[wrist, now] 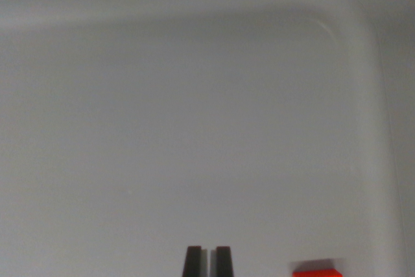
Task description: Reach red block
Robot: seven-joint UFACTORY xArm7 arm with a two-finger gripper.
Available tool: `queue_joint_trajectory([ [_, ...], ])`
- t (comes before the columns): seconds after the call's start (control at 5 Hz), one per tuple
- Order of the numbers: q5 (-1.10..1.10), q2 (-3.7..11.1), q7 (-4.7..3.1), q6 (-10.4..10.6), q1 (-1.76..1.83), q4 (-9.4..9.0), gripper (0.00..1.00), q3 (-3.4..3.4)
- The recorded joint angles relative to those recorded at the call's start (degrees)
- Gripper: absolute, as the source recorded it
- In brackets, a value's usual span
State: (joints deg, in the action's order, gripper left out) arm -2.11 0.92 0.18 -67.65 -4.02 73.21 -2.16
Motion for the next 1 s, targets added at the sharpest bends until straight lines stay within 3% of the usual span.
queue_joint_trajectory([
  [0.2, 0.00, 0.00, 0.00, 0.0, 0.00, 0.00, 0.00, 0.00],
  [0.4, -0.10, 0.43, 0.16, 2.6, -0.47, -2.28, 0.00, -0.48],
  [0.6, -0.10, 0.43, 0.16, 2.6, -0.47, -2.28, 0.00, -0.48],
  [0.8, -0.19, 0.87, 0.33, 5.3, -0.94, -4.62, 0.00, -0.98],
  [1.0, -0.19, 0.87, 0.33, 5.3, -0.94, -4.62, 0.00, -0.98],
])
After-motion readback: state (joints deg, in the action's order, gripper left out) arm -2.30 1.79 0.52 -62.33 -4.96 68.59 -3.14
